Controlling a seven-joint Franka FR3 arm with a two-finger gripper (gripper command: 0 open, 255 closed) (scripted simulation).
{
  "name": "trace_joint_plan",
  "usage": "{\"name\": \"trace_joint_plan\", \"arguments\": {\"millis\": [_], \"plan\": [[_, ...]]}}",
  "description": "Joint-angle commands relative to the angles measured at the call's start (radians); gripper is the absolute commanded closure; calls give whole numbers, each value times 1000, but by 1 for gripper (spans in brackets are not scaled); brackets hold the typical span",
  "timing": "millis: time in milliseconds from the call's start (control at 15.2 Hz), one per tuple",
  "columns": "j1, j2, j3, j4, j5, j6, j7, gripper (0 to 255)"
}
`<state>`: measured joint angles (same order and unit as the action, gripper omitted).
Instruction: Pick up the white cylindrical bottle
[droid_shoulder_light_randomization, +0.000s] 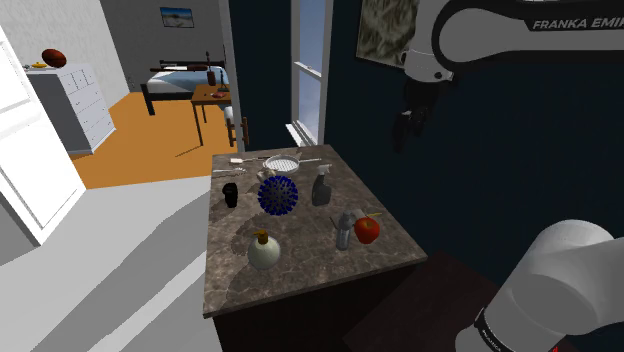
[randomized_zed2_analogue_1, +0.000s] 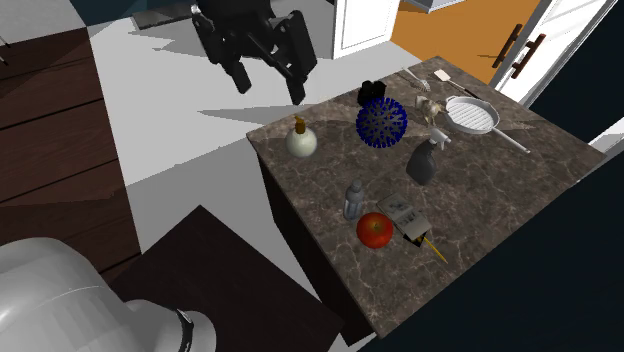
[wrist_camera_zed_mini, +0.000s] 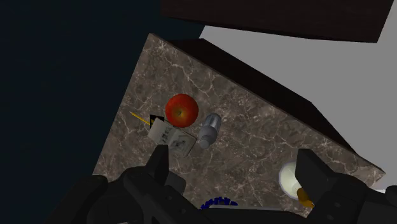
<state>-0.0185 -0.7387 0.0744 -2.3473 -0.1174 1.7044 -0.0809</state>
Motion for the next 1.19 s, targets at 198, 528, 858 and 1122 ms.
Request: {"name": "trace_joint_plan", "arguments": {"millis": [198, 528, 858, 1122], "plan": [[-7, 60, -13, -45, -8, 97, -2, 0], [-21, 185, -32, -94, -22, 260, -4, 0], [-35, 340, -48, -109, -38, 418, -3, 0], [-47, 481, -59, -96, -50, 536, -2, 0]]}}
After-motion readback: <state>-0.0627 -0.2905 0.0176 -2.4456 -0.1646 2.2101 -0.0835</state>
